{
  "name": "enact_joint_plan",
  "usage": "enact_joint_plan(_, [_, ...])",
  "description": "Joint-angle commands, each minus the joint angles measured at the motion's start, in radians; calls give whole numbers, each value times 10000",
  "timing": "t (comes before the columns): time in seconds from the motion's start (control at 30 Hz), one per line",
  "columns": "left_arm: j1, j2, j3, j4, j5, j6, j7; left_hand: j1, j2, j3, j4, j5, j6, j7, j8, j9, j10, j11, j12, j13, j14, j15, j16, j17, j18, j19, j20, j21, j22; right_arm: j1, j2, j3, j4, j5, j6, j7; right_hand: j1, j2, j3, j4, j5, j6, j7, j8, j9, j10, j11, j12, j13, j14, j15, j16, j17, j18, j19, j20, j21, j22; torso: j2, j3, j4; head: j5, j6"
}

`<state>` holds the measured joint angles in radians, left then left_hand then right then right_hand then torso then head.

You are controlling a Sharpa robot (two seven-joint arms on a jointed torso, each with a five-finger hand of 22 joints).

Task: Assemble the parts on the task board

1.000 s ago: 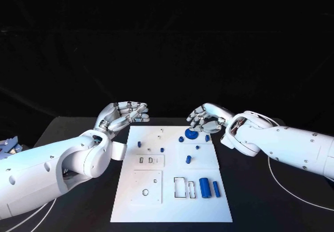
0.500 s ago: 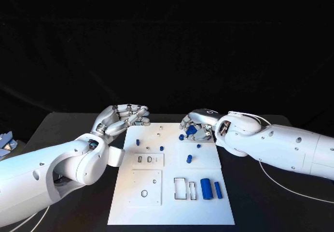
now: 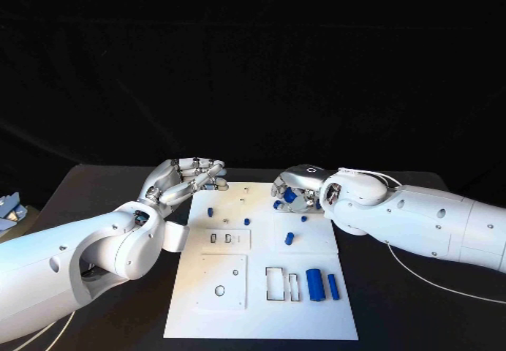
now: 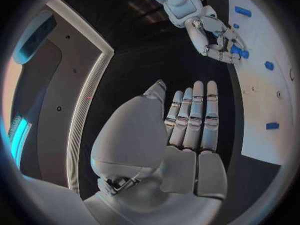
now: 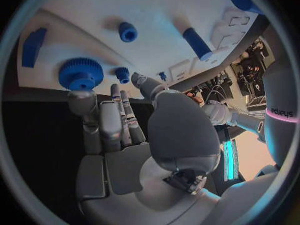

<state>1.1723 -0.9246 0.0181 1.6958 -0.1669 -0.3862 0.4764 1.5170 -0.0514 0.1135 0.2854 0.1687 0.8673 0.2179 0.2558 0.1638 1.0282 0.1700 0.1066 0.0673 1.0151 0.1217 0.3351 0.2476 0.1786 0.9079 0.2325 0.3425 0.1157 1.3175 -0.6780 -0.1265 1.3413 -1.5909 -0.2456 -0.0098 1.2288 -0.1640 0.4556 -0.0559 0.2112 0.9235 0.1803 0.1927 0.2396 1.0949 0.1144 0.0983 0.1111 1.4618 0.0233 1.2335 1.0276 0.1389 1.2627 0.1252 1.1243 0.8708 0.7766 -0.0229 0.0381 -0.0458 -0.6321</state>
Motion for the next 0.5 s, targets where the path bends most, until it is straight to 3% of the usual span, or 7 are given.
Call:
enact_joint_plan(0.03, [12, 5, 9, 36, -21, 238, 24, -5, -78, 38, 7, 16, 56, 85, -3, -13, 68, 15, -76, 4, 33, -2, 39, 21, 62, 75, 12, 53, 14, -1, 18, 0, -20, -342, 210, -260, 72, 54, 85, 44, 20, 72, -11, 5, 29, -35, -26, 75, 20, 169, 5, 110, 73, -153, 104, -15, 154, 183, 24, 4, 5, 14, 5])
enact_joint_plan(0.5, [12, -8, 9, 48, 55, 335, -13, -26, -89, 36, 12, 9, 45, 91, -14, -18, 57, 20, -99, 0, 26, 1, 31, 32, 59, 88, 8, 59, 13, -3, 86, -2, -69, -329, 296, -291, 172, 180, 536, 133, -288, 303, -115, 196, 206, 223, -117, 255, 83, 200, -57, 537, 450, -255, 281, -53, 786, 1041, 70, 18, 4, 34, -32])
